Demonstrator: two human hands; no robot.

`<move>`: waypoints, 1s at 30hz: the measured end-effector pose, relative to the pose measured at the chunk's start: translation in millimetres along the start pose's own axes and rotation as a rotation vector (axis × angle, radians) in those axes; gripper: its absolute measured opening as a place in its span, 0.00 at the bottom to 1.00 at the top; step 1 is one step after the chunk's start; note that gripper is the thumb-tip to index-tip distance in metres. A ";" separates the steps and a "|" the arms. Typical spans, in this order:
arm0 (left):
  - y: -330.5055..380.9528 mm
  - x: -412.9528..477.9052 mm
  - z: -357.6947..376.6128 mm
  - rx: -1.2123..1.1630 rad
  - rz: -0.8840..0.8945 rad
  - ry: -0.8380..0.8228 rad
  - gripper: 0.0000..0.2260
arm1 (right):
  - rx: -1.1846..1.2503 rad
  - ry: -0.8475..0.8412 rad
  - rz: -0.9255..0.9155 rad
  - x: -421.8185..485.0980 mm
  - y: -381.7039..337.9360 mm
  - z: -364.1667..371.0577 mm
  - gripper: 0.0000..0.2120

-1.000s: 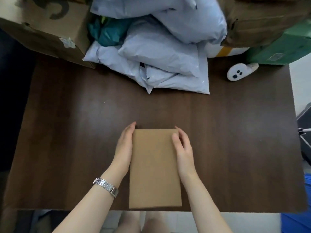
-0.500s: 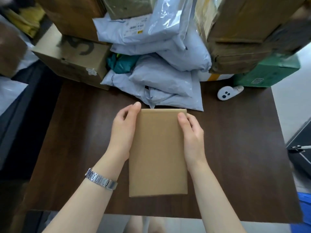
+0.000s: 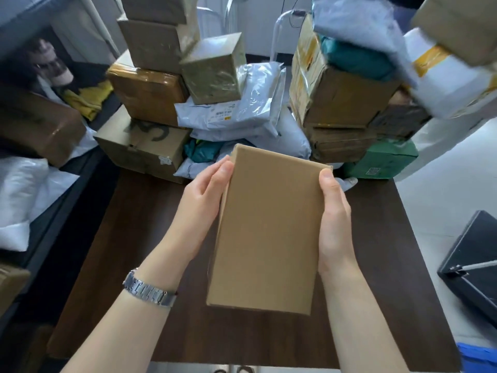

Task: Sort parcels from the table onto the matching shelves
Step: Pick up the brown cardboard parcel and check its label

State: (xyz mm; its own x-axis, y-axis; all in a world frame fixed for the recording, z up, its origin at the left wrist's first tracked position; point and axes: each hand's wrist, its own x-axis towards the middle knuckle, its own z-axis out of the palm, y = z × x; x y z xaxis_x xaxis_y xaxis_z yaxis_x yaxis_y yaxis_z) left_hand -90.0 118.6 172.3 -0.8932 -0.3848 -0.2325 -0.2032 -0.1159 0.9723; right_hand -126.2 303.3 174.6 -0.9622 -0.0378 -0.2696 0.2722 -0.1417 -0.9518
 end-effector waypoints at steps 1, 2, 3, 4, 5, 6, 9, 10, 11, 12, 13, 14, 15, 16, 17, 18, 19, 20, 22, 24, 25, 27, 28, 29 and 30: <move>3.0 -3.5 2.5 0.032 0.022 -0.026 0.16 | 0.001 0.007 -0.004 -2.1 0.3 0.7 0.20; 5.7 -5.3 4.5 0.038 0.035 -0.056 0.16 | 0.007 0.012 -0.001 -4.1 0.3 2.3 0.22; 7.6 -8.0 5.2 0.033 0.033 -0.082 0.18 | 0.012 0.008 0.010 -6.0 0.3 3.9 0.26; 8.9 -9.6 6.0 0.027 0.019 -0.101 0.21 | 0.010 -0.004 0.031 -7.1 0.8 4.9 0.31; 9.7 -10.7 5.9 0.025 0.007 -0.108 0.27 | -0.003 -0.023 0.052 -7.5 1.0 5.7 0.34; 10.6 -11.5 5.2 0.028 -0.016 -0.110 0.32 | -0.021 -0.039 0.064 -7.7 0.0 6.5 0.35; 18.6 -16.8 2.8 -0.025 -0.108 -0.134 0.40 | -0.062 -0.061 0.083 -6.1 -6.7 7.3 0.35; 21.2 -16.9 3.0 -0.017 -0.110 -0.146 0.40 | -0.068 -0.067 0.079 -5.2 -9.1 6.8 0.34; 22.9 -15.6 3.0 -0.002 -0.098 -0.141 0.39 | -0.068 -0.075 0.072 -4.3 -11.6 6.1 0.33; 23.8 -14.7 2.0 0.011 -0.057 -0.137 0.39 | -0.059 -0.091 0.066 -3.5 -14.2 5.2 0.32; 23.5 -15.1 -1.0 0.016 0.000 -0.125 0.39 | -0.039 -0.112 0.069 -2.2 -15.9 3.4 0.33; 23.8 -15.5 -3.6 0.020 0.076 -0.103 0.37 | -0.005 -0.136 0.080 -0.2 -16.5 0.5 0.33; 24.1 -17.0 -6.1 0.022 0.174 -0.080 0.36 | 0.030 -0.155 0.097 3.0 -16.9 -2.7 0.32; 23.4 -19.5 -7.7 0.038 0.294 -0.065 0.35 | 0.046 -0.168 0.126 5.3 -16.9 -6.1 0.31; 21.9 -22.0 -7.9 0.080 0.424 -0.060 0.36 | 0.041 -0.191 0.168 6.7 -16.8 -9.1 0.28; 20.3 -23.5 -6.8 0.155 0.558 -0.065 0.38 | 0.022 -0.233 0.216 7.5 -16.5 -12.6 0.25; 18.1 -25.2 -5.5 0.257 0.689 -0.079 0.39 | 0.002 -0.276 0.260 8.4 -16.1 -17.3 0.22; 16.1 -26.8 -4.8 0.352 0.797 -0.091 0.39 | 0.000 -0.314 0.300 10.3 -15.5 -23.0 0.21; 13.3 -30.0 -4.6 0.439 0.887 -0.125 0.38 | 0.099 -0.409 0.392 11.9 -13.8 -33.0 0.27; 8.6 -33.0 -4.2 0.389 0.846 -0.153 0.38 | 0.203 -0.515 0.423 10.4 -15.4 -37.8 0.36; 6.5 -35.0 -2.4 0.321 0.789 -0.140 0.37 | 0.217 -0.521 0.416 9.0 -16.4 -37.7 0.37; 3.6 -38.5 3.7 0.163 0.631 -0.072 0.31 | 0.160 -0.492 0.359 4.7 -15.9 -34.9 0.36; 4.4 -38.8 8.1 0.104 0.537 -0.034 0.28 | 0.114 -0.464 0.318 2.9 -14.8 -33.0 0.35; 5.8 -38.7 12.0 0.062 0.444 0.001 0.25 | 0.076 -0.445 0.274 1.4 -13.8 -31.3 0.33; 6.2 -37.3 14.4 0.031 0.355 0.033 0.24 | 0.052 -0.431 0.231 0.8 -13.0 -29.6 0.31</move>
State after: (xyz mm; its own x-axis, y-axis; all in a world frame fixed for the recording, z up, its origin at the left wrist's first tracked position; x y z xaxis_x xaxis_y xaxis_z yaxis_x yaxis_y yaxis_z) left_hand -63.8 145.4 187.4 -0.8972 -0.4251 0.1199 0.1050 0.0584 0.9928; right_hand -130.5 334.4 182.4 -0.7930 -0.4786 -0.3770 0.4887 -0.1300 -0.8627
